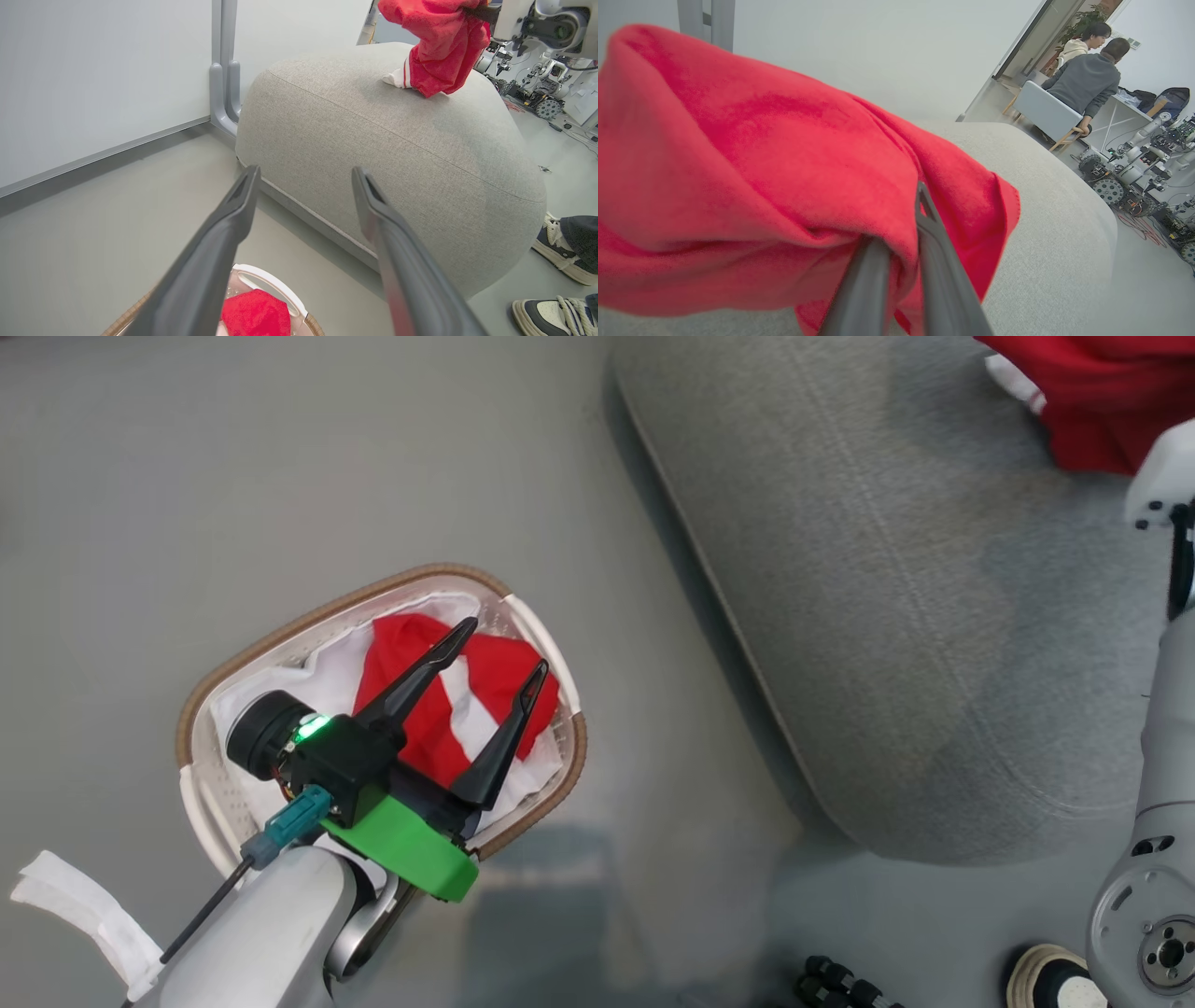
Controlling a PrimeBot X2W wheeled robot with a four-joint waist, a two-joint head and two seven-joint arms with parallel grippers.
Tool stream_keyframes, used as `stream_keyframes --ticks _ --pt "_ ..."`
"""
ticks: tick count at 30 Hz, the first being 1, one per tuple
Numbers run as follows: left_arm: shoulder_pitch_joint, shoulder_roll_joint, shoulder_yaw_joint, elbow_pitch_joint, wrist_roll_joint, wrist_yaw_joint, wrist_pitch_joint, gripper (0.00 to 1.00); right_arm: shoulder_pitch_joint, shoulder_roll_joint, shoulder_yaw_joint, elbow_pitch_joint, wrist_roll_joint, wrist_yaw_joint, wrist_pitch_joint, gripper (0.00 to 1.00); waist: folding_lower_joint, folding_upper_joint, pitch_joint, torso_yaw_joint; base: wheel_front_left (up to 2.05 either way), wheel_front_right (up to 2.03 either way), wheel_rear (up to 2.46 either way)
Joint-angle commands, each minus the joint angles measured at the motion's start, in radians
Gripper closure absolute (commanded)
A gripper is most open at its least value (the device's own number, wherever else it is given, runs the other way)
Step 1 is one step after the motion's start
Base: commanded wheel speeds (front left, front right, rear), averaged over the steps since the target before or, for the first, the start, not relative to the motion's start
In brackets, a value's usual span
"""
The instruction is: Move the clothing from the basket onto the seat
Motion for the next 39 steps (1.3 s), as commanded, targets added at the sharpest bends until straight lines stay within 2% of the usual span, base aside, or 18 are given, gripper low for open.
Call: stream_keyframes --ticks 1,3,4,6,7,16,22,24,27,30,33,39 --pt "-0.022 0.007 0.000 -0.005 -0.008 0.002 -0.001 0.00 0.003 0.003 -0.048 0.004 -0.038 -0.001 0.014 1.00 -0.0001 0.0000 0.067 0.072 0.00 0.00 0.00" --pt "-0.024 0.009 0.003 -0.002 -0.012 0.002 -0.001 0.00 0.013 0.014 -0.122 0.010 -0.083 -0.001 0.032 1.00 -0.0001 0.0000 0.073 0.081 0.00 0.00 0.00" --pt "-0.023 0.008 0.004 0.000 -0.014 0.002 -0.001 0.00 0.019 0.019 -0.158 0.014 -0.111 -0.001 0.036 0.89 -0.0001 0.0000 0.073 0.085 0.00 0.00 0.00" --pt "-0.023 0.005 0.006 0.003 -0.018 0.002 -0.001 0.00 0.033 0.025 -0.214 0.027 -0.141 -0.001 0.044 0.27 -0.0001 0.0000 0.072 0.091 0.00 0.00 0.00" --pt "-0.022 0.005 0.008 0.006 -0.020 0.002 -0.001 0.00 0.037 0.026 -0.234 0.033 -0.150 -0.001 0.043 0.00 -0.0001 0.0000 0.070 0.092 0.00 0.00 0.00" --pt "0.017 -0.020 0.055 0.070 -0.014 0.002 -0.001 0.00 0.116 0.034 -0.340 0.123 -0.184 -0.001 -0.065 0.00 -0.0001 0.0000 0.003 0.083 0.00 0.00 0.00" --pt "0.063 -0.070 0.111 0.136 0.009 0.002 -0.001 0.00 0.212 0.034 -0.312 0.185 -0.166 -0.001 -0.092 0.00 -0.0001 0.0000 -0.074 0.091 0.00 0.00 0.00" --pt "0.078 -0.087 0.131 0.154 0.017 0.002 -0.001 0.00 0.233 0.034 -0.259 0.186 -0.121 -0.001 -0.093 0.00 -0.0001 0.0000 -0.098 0.099 0.00 0.00 0.00" --pt "0.103 -0.110 0.178 0.181 0.037 0.002 -0.001 0.00 0.292 0.035 -0.104 0.158 -0.033 -0.001 -0.093 0.00 -0.0001 0.0000 -0.132 0.116 0.00 0.00 0.00" --pt "0.123 -0.135 0.215 0.205 0.071 0.002 -0.001 0.00 0.360 0.034 0.060 0.085 0.096 -0.001 -0.093 0.00 -0.0001 0.0000 -0.167 0.141 0.00 0.00 0.00" --pt "0.145 -0.167 0.293 0.228 0.103 0.007 -0.001 0.00 0.448 0.035 0.229 -0.012 0.243 -0.001 -0.093 0.00 -0.0001 0.0000 -0.204 0.172 0.00 0.00 0.00" --pt "0.202 -0.227 0.459 0.250 0.165 0.015 -0.001 0.00 0.558 0.033 0.427 -0.140 0.414 -0.001 -0.093 0.00 -0.0001 0.0000 -0.268 0.227 0.00 0.00 0.00"
